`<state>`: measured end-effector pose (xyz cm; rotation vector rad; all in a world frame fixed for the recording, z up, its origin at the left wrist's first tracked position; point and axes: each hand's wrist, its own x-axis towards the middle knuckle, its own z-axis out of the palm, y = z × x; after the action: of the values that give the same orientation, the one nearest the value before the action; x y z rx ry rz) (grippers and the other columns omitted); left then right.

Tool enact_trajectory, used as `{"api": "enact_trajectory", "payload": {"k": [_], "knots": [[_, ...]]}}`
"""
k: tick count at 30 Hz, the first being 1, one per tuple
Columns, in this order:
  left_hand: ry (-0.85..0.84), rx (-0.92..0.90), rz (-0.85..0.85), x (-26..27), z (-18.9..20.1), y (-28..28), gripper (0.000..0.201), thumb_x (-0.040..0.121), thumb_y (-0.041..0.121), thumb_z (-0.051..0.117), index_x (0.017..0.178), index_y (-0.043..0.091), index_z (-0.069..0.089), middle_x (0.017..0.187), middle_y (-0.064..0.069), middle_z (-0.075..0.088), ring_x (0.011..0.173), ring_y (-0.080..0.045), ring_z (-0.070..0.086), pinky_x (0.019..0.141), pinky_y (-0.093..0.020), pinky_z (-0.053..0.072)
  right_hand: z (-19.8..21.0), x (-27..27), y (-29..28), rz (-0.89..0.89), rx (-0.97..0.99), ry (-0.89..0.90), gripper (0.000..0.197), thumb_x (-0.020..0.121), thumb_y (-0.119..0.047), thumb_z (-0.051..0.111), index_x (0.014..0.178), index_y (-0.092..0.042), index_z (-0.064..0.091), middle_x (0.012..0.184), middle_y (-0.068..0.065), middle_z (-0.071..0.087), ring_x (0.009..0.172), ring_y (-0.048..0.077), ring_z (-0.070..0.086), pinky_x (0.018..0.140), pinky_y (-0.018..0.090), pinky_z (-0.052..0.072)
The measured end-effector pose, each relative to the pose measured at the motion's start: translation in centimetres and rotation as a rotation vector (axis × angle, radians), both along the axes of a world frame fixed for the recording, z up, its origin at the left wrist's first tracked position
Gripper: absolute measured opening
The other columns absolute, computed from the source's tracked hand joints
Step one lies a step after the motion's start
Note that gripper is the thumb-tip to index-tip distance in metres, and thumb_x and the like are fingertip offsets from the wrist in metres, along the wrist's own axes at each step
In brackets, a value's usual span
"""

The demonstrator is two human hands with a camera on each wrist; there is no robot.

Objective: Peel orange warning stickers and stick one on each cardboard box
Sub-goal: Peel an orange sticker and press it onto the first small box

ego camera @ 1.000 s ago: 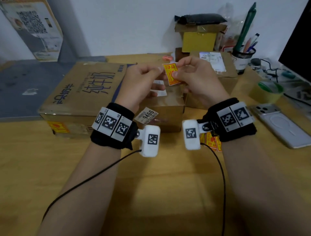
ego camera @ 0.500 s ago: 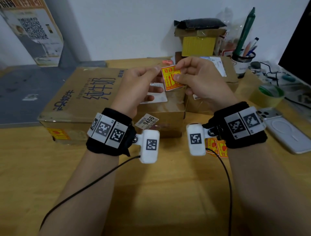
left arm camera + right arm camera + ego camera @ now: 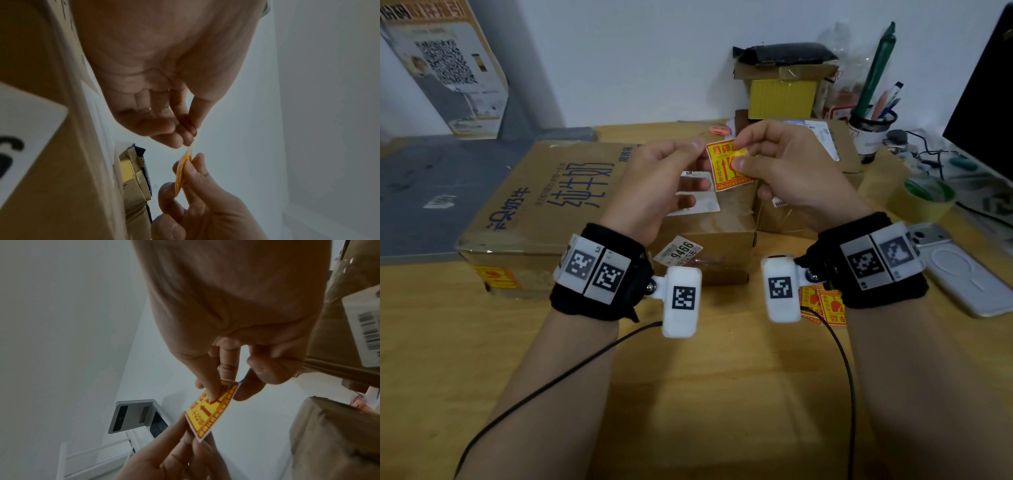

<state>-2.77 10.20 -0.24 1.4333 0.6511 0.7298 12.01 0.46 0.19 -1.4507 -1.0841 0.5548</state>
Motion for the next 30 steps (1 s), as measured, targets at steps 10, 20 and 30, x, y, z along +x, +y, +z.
{"api": "enact_trajectory", "payload": {"k": [10, 20, 30], "knots": [[-0.021, 0.008, 0.003, -0.03, 0.13, -0.13, 0.022, 0.101, 0.022, 0.056, 0.086, 0.018, 0.072, 0.077, 0.001, 0.068, 0.064, -0.011, 0.063, 0.054, -0.021, 0.045, -0.39, 0.42, 0.33, 0.035, 0.0, 0.055, 0.021, 0.093, 0.002, 0.067, 0.092, -0.018, 0.065, 0.076, -0.004, 0.067, 0.069, 0.01, 0.068, 0.041, 0.021, 0.038], [-0.045, 0.009, 0.015, -0.25, 0.4, 0.07, 0.023, 0.1, 0.03, 0.058, 0.088, 0.018, 0.073, 0.082, 0.0, 0.072, 0.071, -0.013, 0.065, 0.055, -0.023, 0.046, -0.35, 0.51, 0.23, 0.05, 0.008, 0.076, 0.021, 0.094, 0.002, 0.065, 0.093, -0.019, 0.064, 0.088, 0.005, 0.068, 0.072, 0.012, 0.067, 0.043, 0.023, 0.038], [-0.024, 0.019, 0.014, -0.16, 0.3, 0.04, 0.021, 0.1, 0.025, 0.058, 0.087, 0.018, 0.073, 0.073, 0.007, 0.07, 0.072, -0.011, 0.063, 0.058, -0.022, 0.047, -0.5, 0.83, 0.41, 0.048, 0.014, 0.083, 0.02, 0.094, 0.002, 0.066, 0.093, -0.018, 0.065, 0.084, 0.001, 0.067, 0.068, 0.007, 0.067, 0.043, 0.024, 0.036]]}}
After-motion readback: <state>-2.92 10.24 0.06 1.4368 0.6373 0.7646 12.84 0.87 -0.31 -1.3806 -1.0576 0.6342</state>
